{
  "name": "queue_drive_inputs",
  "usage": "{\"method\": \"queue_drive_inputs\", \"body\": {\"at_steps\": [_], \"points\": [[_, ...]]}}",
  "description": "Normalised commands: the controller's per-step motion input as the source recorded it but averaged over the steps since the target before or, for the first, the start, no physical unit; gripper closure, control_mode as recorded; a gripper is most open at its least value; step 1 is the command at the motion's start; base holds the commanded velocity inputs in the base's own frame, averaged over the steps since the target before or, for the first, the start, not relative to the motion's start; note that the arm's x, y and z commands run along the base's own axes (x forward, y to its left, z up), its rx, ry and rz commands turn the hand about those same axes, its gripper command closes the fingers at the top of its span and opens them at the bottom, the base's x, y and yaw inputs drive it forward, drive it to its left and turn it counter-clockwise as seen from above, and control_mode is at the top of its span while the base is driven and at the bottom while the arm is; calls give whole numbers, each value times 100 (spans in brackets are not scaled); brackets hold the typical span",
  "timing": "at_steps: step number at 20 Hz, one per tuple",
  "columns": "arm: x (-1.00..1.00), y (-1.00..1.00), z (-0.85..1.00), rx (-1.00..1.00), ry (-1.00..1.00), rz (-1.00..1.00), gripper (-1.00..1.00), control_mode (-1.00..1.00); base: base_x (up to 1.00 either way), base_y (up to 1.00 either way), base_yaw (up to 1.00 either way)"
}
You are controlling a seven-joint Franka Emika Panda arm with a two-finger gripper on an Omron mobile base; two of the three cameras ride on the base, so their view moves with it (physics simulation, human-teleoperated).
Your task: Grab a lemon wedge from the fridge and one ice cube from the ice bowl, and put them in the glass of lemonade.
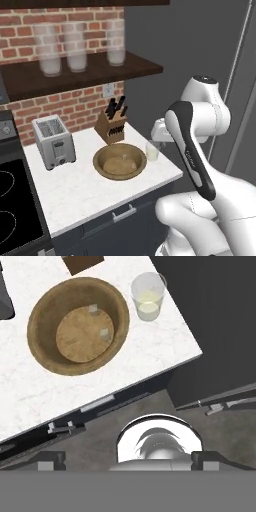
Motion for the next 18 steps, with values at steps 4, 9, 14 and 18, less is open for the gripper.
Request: {"method": "queue_drive_inputs", "body": {"at_steps": [4,9,14,18], "points": [[0,0,0,0,0,0,-100,100,6,76,0],[0,0,0,0,0,0,-100,100,12,62,0],[0,0,0,0,0,0,-100,100,30,28,1],[0,0,0,0,0,0,-100,100,57,0,-5]]}}
